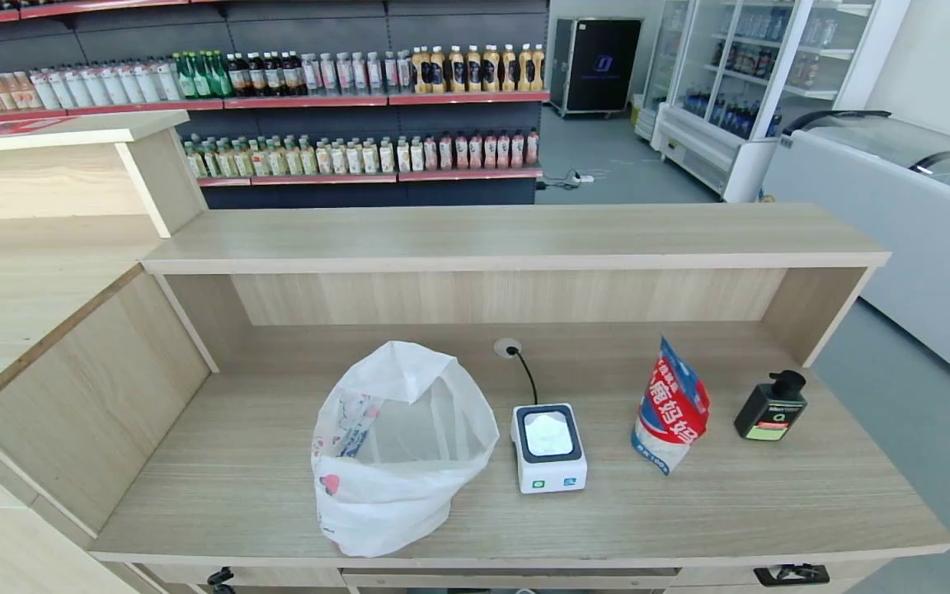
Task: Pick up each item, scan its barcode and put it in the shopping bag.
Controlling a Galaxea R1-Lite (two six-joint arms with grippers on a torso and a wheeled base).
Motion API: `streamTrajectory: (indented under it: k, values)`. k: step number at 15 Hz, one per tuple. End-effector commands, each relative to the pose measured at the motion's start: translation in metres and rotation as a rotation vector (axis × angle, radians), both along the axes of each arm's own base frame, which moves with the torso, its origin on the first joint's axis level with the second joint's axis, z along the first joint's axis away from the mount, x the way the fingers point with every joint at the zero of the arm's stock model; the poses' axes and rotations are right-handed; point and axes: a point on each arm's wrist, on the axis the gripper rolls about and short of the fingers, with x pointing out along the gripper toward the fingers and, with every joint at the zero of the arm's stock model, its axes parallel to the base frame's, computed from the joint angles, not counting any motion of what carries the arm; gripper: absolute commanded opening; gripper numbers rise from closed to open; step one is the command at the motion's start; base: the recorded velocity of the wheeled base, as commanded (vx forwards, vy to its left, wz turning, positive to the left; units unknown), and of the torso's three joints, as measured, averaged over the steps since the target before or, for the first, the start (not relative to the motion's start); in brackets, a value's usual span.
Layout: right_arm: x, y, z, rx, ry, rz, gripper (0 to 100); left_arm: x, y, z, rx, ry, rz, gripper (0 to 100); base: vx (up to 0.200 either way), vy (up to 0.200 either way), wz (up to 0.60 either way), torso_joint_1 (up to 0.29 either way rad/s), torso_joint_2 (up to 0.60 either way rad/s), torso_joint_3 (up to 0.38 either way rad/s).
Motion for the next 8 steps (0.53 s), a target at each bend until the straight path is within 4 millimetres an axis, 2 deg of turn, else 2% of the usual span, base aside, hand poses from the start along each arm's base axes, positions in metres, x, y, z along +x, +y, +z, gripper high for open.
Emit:
streamTrajectory:
  k: [1, 2, 4, 6, 8]
  values:
    - [0.088, -0.001, 0.156, 0.029, 0.068, 0.064, 100, 0.0, 0.0, 0.0, -0.001, 0.0, -0.001, 100, 0.0, 0.0, 0.0, 0.0, 0.0, 0.0]
    - [0.118, -0.002, 0.165, 0.026, 0.123, 0.061, 100, 0.0, 0.0, 0.0, -0.001, 0.0, -0.001, 100, 0.0, 0.0, 0.0, 0.0, 0.0, 0.0]
    - [0.19, -0.004, 0.168, -0.018, 0.244, 0.061, 100, 0.0, 0.0, 0.0, -0.001, 0.0, -0.001, 100, 0.0, 0.0, 0.0, 0.0, 0.0, 0.0]
    - [0.249, -0.006, 0.172, -0.042, 0.306, 0.067, 100, 0.0, 0.0, 0.0, -0.001, 0.0, -0.001, 100, 0.0, 0.0, 0.0, 0.0, 0.0, 0.0]
    - [0.294, -0.012, 0.162, -0.054, 0.406, 0.058, 100, 0.0, 0.0, 0.0, -0.001, 0.0, -0.001, 100, 0.0, 0.0, 0.0, 0.0, 0.0, 0.0]
